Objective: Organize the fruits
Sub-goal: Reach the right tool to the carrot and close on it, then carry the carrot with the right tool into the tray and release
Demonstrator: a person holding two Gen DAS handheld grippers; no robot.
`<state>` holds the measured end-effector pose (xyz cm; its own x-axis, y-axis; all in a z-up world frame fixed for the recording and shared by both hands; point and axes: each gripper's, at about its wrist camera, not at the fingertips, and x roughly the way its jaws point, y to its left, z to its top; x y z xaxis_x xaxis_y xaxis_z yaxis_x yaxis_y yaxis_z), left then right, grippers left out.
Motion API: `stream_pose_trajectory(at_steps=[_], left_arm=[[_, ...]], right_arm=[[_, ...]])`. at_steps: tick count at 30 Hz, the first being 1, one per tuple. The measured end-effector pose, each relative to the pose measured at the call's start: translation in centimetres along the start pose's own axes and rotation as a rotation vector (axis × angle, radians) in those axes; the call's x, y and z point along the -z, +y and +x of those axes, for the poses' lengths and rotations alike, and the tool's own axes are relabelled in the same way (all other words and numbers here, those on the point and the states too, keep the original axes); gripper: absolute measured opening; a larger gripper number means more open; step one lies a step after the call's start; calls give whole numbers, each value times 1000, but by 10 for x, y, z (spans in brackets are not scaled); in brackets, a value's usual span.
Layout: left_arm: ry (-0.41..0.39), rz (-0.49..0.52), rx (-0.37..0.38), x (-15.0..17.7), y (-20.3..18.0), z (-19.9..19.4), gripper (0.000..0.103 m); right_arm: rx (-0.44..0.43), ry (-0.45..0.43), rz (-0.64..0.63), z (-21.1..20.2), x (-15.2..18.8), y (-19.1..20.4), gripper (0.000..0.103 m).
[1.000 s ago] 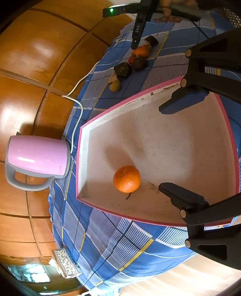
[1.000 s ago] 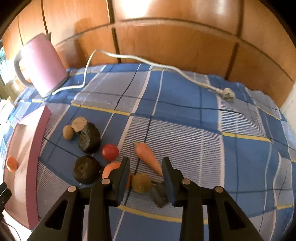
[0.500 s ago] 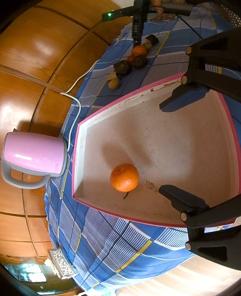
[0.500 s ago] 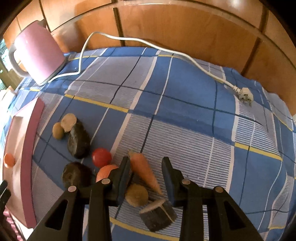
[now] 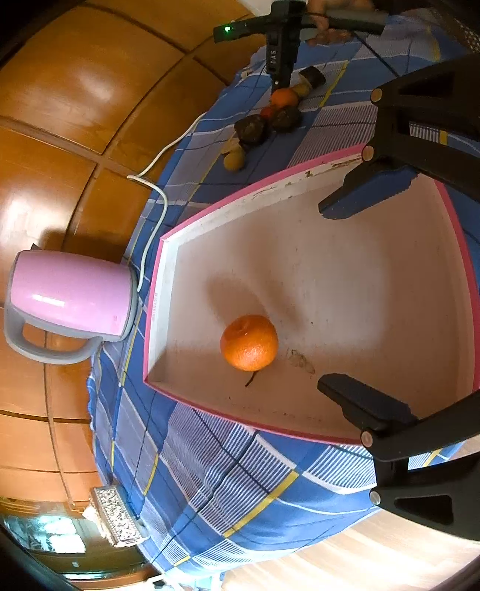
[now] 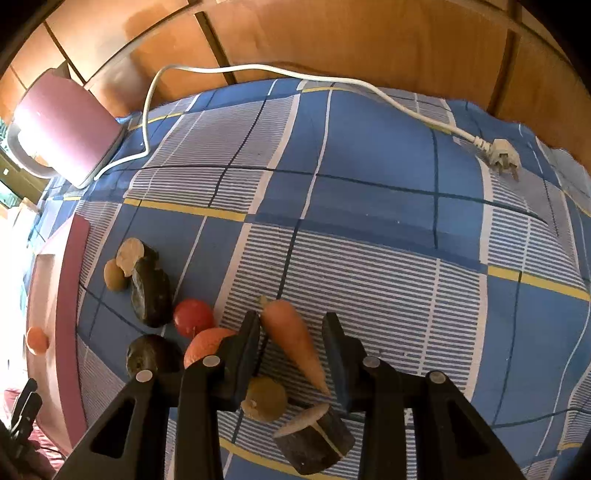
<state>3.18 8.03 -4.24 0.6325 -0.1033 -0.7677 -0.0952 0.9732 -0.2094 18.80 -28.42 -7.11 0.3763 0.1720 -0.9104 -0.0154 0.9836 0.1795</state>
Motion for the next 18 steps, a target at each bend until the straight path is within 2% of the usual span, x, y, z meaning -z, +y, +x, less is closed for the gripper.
stream_pose_trajectory(at_steps=[5, 8, 13, 18], left_arm=[[7, 20, -19, 3, -2, 2, 90], [32, -5, -7, 3, 3, 4, 90], [16, -46, -10, 2, 13, -2, 90], [-36, -64, -57, 1, 19, -13, 90]], right_arm=[[-5, -14, -3, -4, 8, -1, 29], [-16, -33, 41, -4, 9, -7, 29], [6, -52, 68, -6, 11, -7, 28], [47, -154, 116, -29, 17, -11, 27]])
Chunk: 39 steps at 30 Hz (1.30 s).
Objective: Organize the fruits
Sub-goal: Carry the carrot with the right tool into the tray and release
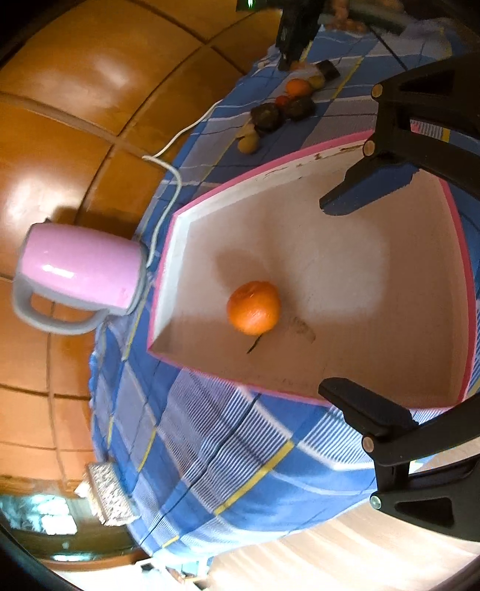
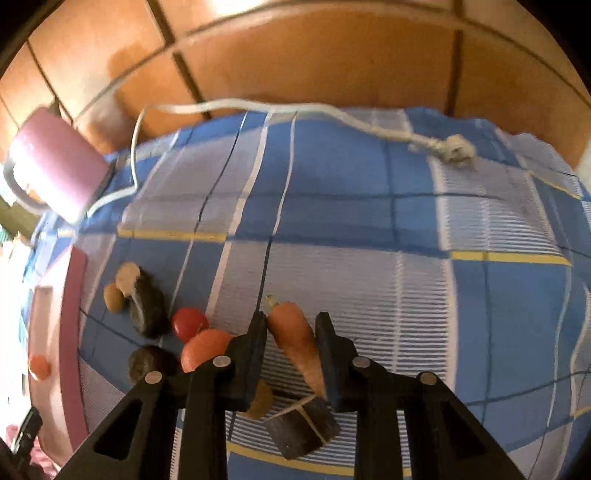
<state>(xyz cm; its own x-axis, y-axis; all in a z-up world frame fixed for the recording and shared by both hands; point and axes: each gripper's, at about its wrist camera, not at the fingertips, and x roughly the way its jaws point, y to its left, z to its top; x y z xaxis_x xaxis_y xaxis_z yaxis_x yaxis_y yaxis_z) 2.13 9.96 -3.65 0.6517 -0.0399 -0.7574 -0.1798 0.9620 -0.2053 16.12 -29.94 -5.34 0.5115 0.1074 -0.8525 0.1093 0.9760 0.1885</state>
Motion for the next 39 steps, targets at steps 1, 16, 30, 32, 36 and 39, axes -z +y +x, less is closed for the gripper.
stream_pose_trajectory(at_steps=[1, 16, 30, 32, 36, 39], left_arm=[[-17, 2, -7, -1, 1, -3, 90], [-68, -14, -60, -9, 16, -11, 90], [-40, -11, -44, -5, 14, -5, 90], [-38, -10, -44, -5, 15, -5, 90], [-36, -18, -40, -5, 16, -5, 90], [-34, -13, -39, -5, 15, -5, 90]], right_arm=[[5, -29, 8, -8, -1, 1, 27], [-321, -19, -246, -42, 33, 144, 27], [-427, 105, -289, -5, 47, 240, 28], [-444, 109, -279, -3, 46, 245, 28], [-438, 95, -262, -5, 48, 245, 34], [-415, 76, -235, -8, 51, 234, 34]])
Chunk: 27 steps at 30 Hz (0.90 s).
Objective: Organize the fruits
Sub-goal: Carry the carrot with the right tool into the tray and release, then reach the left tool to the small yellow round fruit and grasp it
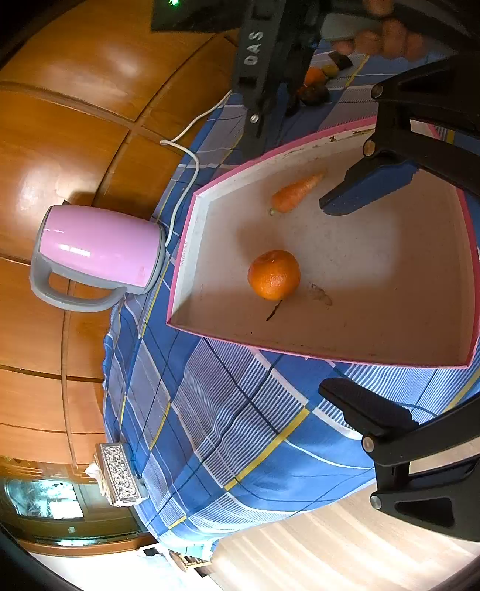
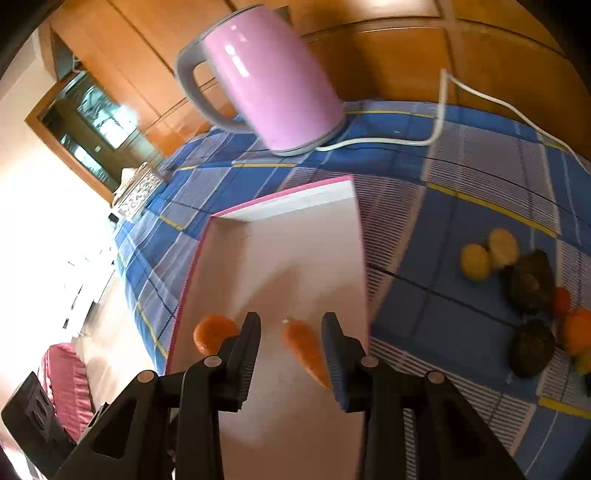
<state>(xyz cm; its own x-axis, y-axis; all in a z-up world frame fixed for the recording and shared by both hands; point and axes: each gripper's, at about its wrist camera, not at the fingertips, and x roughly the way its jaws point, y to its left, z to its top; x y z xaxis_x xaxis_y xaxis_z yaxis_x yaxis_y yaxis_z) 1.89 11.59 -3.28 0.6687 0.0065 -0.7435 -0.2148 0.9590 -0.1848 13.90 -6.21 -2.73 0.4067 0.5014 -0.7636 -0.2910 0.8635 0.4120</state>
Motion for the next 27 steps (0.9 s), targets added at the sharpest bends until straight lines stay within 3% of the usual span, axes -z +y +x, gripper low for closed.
stream_pose_trajectory(at_steps=[5, 17, 27], left_arm=[[-6, 16, 8, 0, -6, -3, 90], [-47, 89, 37, 2, -27, -17, 90], [-40, 161, 63, 8, -48, -21, 90]], right_arm=[[53, -42, 16, -17, 14, -11, 34], [276, -157, -33, -61, 56, -28, 34], [372, -215, -49, -85, 73, -39, 34]])
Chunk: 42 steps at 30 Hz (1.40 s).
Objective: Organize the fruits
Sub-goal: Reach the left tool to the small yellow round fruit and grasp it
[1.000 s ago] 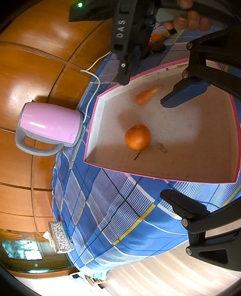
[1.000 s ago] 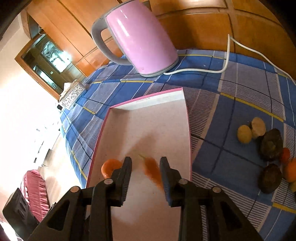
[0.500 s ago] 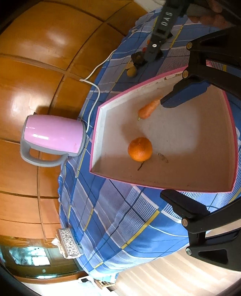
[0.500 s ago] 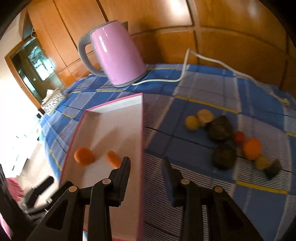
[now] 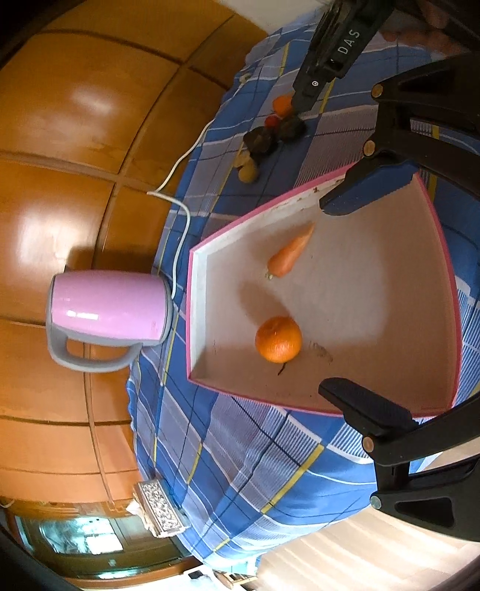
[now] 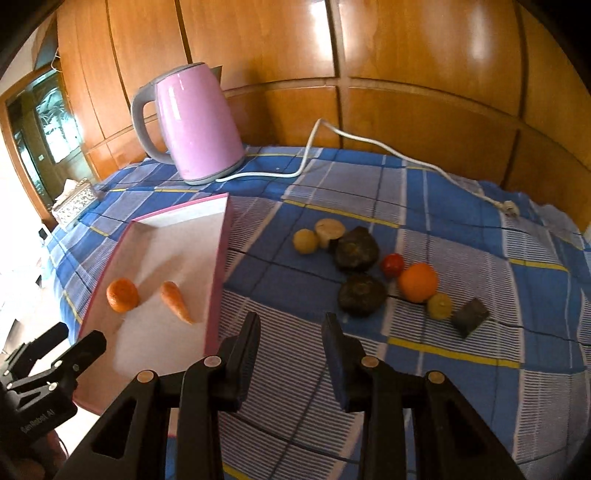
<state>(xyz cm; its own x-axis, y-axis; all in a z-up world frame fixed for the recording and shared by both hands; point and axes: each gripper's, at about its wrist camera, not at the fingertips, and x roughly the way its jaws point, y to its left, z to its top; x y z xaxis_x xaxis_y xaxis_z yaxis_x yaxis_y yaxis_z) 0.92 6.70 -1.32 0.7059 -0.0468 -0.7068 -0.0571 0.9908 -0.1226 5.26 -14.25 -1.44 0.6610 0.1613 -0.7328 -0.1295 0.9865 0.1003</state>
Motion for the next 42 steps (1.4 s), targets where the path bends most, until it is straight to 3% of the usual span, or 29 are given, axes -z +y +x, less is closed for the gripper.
stream_pose_trajectory(at_steps=[4, 11, 17, 21, 26, 29, 31, 33, 36, 42], left_arm=[[2, 55, 17, 0, -16, -1, 91], [40, 139, 102, -2, -46, 4, 103], [62, 195, 219, -17, -76, 9, 103], [59, 251, 253, -29, -99, 16, 103], [133, 254, 249, -48, -114, 37, 103], [133, 258, 210, -58, -117, 46, 103], [129, 268, 171, -66, -118, 55, 97], [152, 294, 161, -74, -122, 68, 76], [186, 340, 158, -81, -130, 88, 66], [244, 387, 172, -89, -147, 125, 64]], right_arm=[[37, -9, 9, -6, 8, -9, 38], [107, -6, 90, -12, 22, -42, 38], [155, 12, 164, -15, 36, -76, 38], [176, 25, 202, -17, 47, -93, 38], [186, 28, 220, -21, 55, -105, 38], [185, 24, 220, -22, 56, -107, 38], [184, 23, 224, -22, 56, -108, 38], [180, 23, 227, -21, 56, -109, 39], [176, 27, 229, -19, 57, -111, 39], [171, 30, 240, -17, 57, -115, 39]])
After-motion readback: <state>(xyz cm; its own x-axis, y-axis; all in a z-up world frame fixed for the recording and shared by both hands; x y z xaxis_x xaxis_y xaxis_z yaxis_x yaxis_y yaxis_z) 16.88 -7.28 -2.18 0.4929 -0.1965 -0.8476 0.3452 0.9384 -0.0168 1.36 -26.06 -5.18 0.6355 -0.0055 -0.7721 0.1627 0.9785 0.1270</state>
